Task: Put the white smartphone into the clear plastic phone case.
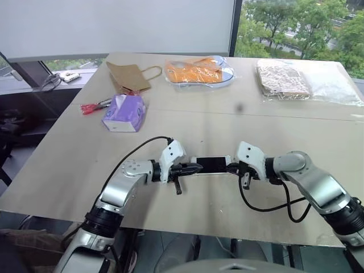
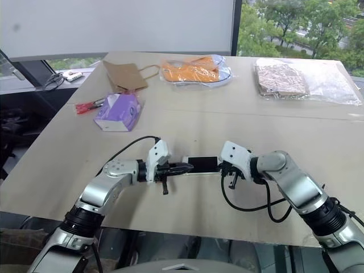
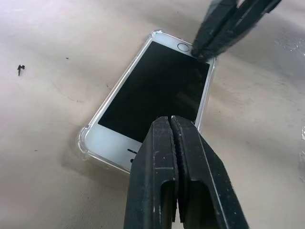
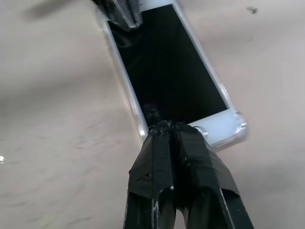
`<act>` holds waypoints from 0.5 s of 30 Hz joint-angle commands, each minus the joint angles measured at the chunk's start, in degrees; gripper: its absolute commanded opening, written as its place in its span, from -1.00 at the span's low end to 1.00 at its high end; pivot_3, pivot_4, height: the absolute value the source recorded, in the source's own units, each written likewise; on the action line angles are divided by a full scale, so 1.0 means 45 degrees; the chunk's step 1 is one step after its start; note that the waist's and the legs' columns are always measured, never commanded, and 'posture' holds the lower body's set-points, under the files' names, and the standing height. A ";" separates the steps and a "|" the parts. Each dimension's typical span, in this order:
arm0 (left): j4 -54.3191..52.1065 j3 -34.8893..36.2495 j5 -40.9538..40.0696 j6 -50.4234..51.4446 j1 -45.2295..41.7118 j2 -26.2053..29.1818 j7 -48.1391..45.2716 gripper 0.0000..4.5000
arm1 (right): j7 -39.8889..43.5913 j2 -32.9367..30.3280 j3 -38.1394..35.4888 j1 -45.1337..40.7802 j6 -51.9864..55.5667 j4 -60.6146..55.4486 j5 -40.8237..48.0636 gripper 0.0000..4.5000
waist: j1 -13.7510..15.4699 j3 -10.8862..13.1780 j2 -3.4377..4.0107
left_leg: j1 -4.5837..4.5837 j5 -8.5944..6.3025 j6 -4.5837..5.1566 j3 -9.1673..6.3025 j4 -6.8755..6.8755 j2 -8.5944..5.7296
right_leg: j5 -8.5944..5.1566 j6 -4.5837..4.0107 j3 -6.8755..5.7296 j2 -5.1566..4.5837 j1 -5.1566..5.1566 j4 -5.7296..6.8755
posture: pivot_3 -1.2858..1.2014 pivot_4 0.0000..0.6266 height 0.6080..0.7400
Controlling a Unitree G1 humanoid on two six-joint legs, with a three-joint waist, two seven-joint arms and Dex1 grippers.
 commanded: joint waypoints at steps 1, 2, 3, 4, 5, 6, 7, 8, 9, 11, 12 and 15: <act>-0.0269 0.1119 -0.0801 -0.0425 0.0088 -0.0534 0.0474 -0.96 | -0.0749 0.1023 -0.2003 0.1241 -0.1223 -0.0417 0.1092 -1.00 | 0.0002 0.0043 -0.0010 | -0.0026 0.0005 -0.0008 -0.0006 0.0003 0.0000 | 0.0000 0.0000 -0.0004 0.0001 -0.0023 0.0004 | 0.03 -0.52 1.00; -0.0401 0.1528 -0.1134 -0.0406 0.0073 -0.0713 0.0639 -0.96 | -0.0895 0.1145 -0.2661 0.1602 -0.1292 -0.0902 0.1369 -1.00 | 0.0005 0.0083 -0.0021 | -0.0073 0.0033 -0.0053 -0.0008 0.0009 0.0000 | 0.0003 -0.0001 -0.0003 0.0002 -0.0070 0.0009 | 0.03 -0.52 1.00; -0.0497 0.1865 -0.1367 -0.0383 0.0064 -0.0865 0.0814 -0.96 | -0.0972 0.1238 -0.3166 0.1892 -0.1200 -0.1246 0.1648 -1.00 | 0.0003 0.0133 -0.0018 | -0.0133 0.0039 -0.0063 -0.0009 0.0030 -0.0004 | 0.0005 -0.0003 0.0000 -0.0001 -0.0127 0.0035 | 0.03 -0.52 1.00; -0.0632 0.2364 -0.1726 -0.0330 0.0060 -0.1054 0.1107 -0.99 | -0.1110 0.1256 -0.3740 0.2292 -0.1366 -0.1649 0.1786 -0.87 | -0.0020 0.0165 -0.0007 | -0.0199 0.0041 -0.0065 -0.0008 0.0054 -0.0007 | 0.0006 -0.0004 0.0002 -0.0005 -0.0192 0.0057 | 0.03 -0.52 1.00; -0.0726 0.2686 -0.1955 -0.0278 0.0064 -0.1174 0.1314 -1.00 | -0.1221 0.1260 -0.4102 0.2558 -0.1472 -0.1898 0.1881 -0.72 | -0.0033 0.0200 0.0001 | -0.0285 0.0045 -0.0070 -0.0010 0.0111 -0.0010 | 0.0008 -0.0005 -0.0001 -0.0004 -0.0247 0.0080 | 0.03 -0.52 1.00; -0.1021 0.3022 -0.2467 0.0099 0.0171 -0.1170 0.1294 -0.88 | -0.1028 0.0992 -0.4433 0.3127 -0.1569 -0.2368 0.2041 -0.57 | -0.0063 0.0213 0.0002 | -0.0313 0.0044 -0.0070 -0.0012 0.0158 -0.0010 | 0.0008 -0.0005 -0.0005 0.0003 -0.0259 0.0094 | 0.03 -0.52 1.00; -0.1327 0.3243 -0.2821 0.0346 0.0327 -0.1096 0.1235 -0.75 | -0.0856 0.0698 -0.4666 0.3723 -0.1873 -0.2752 0.1981 -0.36 | -0.0052 0.0224 0.0004 | -0.0315 0.0044 -0.0070 -0.0006 0.0156 -0.0010 | 0.0008 -0.0004 0.0001 0.0002 -0.0260 0.0083 | 0.03 -0.52 1.00; -0.1608 0.3378 -0.3003 0.0494 0.0509 -0.0986 0.1197 -0.61 | -0.0890 0.0565 -0.4934 0.4233 -0.2008 -0.3032 0.1948 -0.14 | -0.0041 0.0227 0.0002 | -0.0319 0.0042 -0.0068 -0.0007 0.0155 -0.0015 | 0.0008 -0.0004 -0.0002 -0.0002 -0.0261 0.0077 | 0.03 -0.52 1.00; -0.1938 0.3549 -0.3192 0.0614 0.0756 -0.0855 0.1198 -0.41 | -0.0951 0.0601 -0.5428 0.4779 -0.1967 -0.3376 0.2287 0.08 | -0.0046 0.0232 -0.0002 | -0.0319 0.0041 -0.0067 -0.0009 0.0147 -0.0015 | 0.0008 -0.0004 -0.0005 -0.0002 -0.0260 0.0072 | 0.03 -0.52 1.00; -0.2606 0.3927 -0.3565 0.0925 0.1344 -0.0535 0.1291 0.03 | -0.1034 0.0544 -0.6376 0.5854 -0.2176 -0.3969 0.2572 0.53 | -0.0047 0.0256 0.0018 | -0.0313 0.0041 -0.0068 -0.0007 0.0134 -0.0010 | 0.0007 -0.0004 -0.0004 0.0000 -0.0261 0.0065 | 0.03 -0.52 1.00; -0.2932 0.4123 -0.3747 0.1063 0.1695 -0.0305 0.1248 0.25 | -0.0998 0.0495 -0.6858 0.6440 -0.2154 -0.4347 0.2816 0.75 | -0.0044 0.0274 0.0032 | -0.0309 0.0041 -0.0067 -0.0004 0.0132 -0.0010 | 0.0007 -0.0005 -0.0001 0.0000 -0.0258 0.0068 | 0.03 -0.52 1.00; -0.3695 0.4757 -0.4156 0.1341 0.2650 0.0243 0.1348 0.84 | -0.1136 0.0570 -0.8202 0.7902 -0.2127 -0.5290 0.3317 1.00 | -0.0011 0.0339 0.0068 | -0.0296 0.0041 -0.0067 0.0005 0.0137 -0.0009 | 0.0007 -0.0004 0.0008 0.0004 -0.0251 0.0078 | 0.03 -0.52 1.00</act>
